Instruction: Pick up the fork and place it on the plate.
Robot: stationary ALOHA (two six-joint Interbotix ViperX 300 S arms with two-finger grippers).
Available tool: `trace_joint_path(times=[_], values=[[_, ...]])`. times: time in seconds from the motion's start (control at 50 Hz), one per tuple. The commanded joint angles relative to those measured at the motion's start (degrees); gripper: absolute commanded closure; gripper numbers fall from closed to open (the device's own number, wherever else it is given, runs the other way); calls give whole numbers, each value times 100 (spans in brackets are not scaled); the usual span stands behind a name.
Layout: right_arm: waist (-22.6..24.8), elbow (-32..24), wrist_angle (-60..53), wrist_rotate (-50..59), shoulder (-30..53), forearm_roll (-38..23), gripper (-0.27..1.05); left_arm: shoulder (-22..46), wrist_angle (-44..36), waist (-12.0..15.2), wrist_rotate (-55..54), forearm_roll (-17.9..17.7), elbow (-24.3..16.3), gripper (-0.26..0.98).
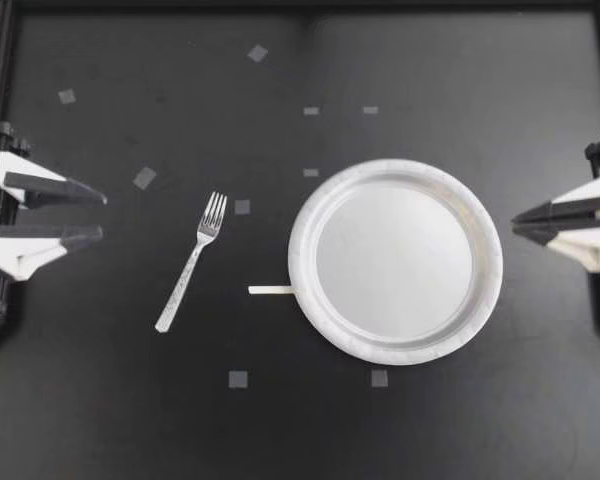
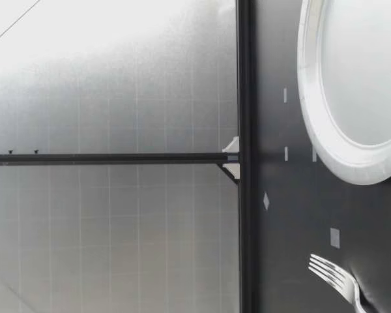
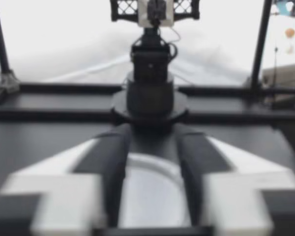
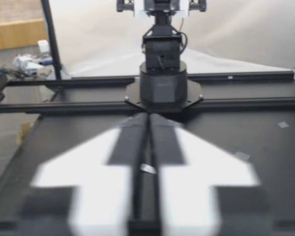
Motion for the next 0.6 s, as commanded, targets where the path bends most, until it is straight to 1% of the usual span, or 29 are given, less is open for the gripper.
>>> trace_joint_path(times=[0.0,0.02,0.06,0.14,0.2,0.28,0.32,0.42,0.5,0.58], values=[[-35,-185,-62,70,18,79,81,0,404,-9,-79,-580,-492,65],[-35,-202,-9,88,26,264,83,0,606,-9,-97,-729,-580,68],[-79,-272,246,308,44,914,85,26,1125,-9,-149,-923,-800,73],[-316,-369,958,773,97,1731,85,105,2276,-9,-246,-1187,-1178,75],[-457,-369,1547,1037,149,1881,85,193,2944,18,-387,-1345,-1397,75],[-527,-360,2092,1204,193,1863,85,360,3357,167,-800,-1582,-1512,75],[-527,-360,2224,1213,202,1854,84,475,3551,290,-1169,-1661,-1477,75],[-527,-352,2250,1195,193,1837,83,756,3806,501,-1907,-1652,-1213,74],[-527,-334,2232,1195,202,1758,79,976,3858,545,-2303,-1635,-923,74],[-527,-290,2153,1195,255,1679,73,1134,3858,545,-2408,-1635,-677,72]])
